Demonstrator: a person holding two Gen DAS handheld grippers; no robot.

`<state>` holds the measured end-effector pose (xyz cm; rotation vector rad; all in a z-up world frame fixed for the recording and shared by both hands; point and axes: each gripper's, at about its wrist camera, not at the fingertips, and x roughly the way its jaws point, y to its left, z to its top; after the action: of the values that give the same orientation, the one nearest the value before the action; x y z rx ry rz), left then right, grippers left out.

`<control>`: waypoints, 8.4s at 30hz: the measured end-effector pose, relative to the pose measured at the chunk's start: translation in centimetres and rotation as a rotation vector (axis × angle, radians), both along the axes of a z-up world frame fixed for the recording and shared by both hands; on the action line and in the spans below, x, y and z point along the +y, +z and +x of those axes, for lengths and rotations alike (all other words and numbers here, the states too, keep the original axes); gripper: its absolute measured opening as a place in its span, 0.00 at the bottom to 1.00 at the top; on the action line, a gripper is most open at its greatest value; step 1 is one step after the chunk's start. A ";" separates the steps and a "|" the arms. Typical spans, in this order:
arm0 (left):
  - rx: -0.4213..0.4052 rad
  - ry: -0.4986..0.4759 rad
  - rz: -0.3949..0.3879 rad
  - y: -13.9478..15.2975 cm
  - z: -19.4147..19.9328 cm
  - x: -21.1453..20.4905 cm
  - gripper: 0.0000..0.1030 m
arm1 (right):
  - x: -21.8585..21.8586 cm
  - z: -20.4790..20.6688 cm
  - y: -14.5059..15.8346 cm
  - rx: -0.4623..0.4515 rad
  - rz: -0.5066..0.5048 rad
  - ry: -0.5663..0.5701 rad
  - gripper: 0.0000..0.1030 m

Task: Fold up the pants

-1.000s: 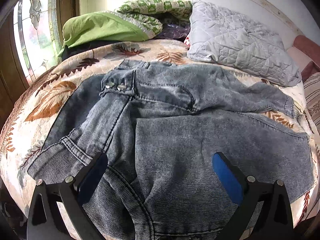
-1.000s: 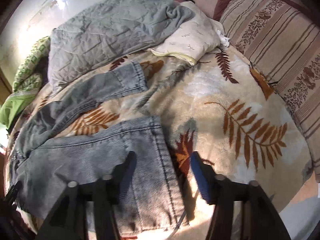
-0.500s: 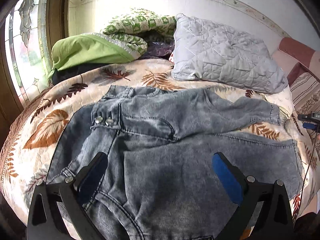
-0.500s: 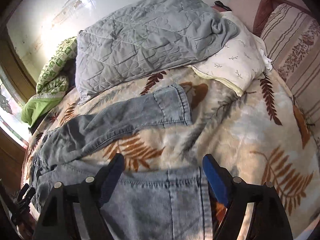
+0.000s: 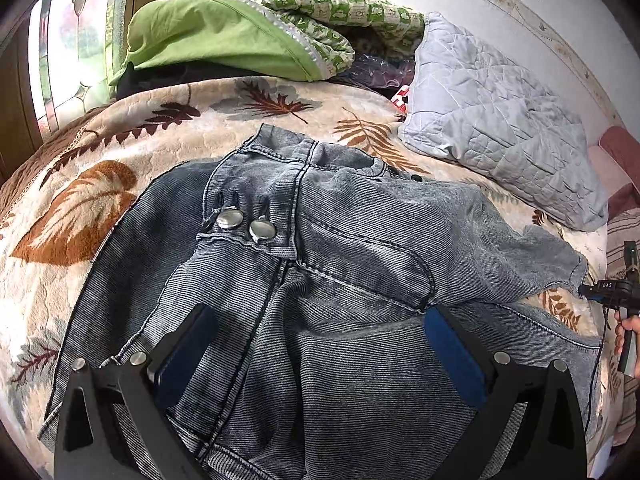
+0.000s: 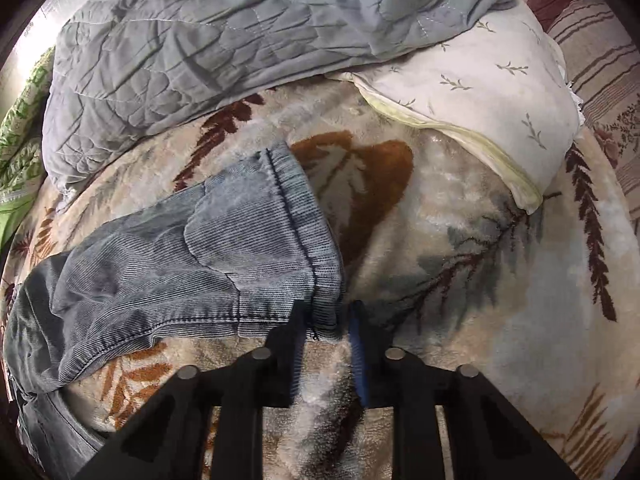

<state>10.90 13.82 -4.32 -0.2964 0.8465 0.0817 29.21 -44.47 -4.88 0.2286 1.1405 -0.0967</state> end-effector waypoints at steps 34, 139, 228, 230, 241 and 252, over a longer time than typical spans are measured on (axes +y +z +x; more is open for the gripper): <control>0.225 0.024 -0.251 0.8 19.1 9.9 0.71 | -1.5 -3.4 8.0 -0.121 0.146 0.053 0.61; 0.056 0.190 -0.075 5.3 -12.2 5.4 0.65 | 0.8 -29.5 4.4 -0.144 0.412 -0.263 0.52; 0.031 0.133 0.155 0.1 -6.3 1.4 0.64 | 31.5 -10.9 5.7 -0.082 0.235 0.476 0.06; 0.031 0.141 0.163 0.0 -6.2 1.2 0.66 | 30.6 -11.9 4.7 -0.077 0.190 0.443 0.47; -0.014 0.154 0.170 1.1 -7.1 0.9 0.67 | 18.6 -15.9 6.6 -0.159 0.418 0.233 0.85; -0.016 0.011 0.180 3.1 -9.4 -5.8 0.69 | 0.6 -14.9 3.4 -0.224 0.573 -0.158 0.85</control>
<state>1.49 8.05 -1.24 -0.1326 0.8159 0.1648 14.35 -43.85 -1.46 0.8190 0.9038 0.1175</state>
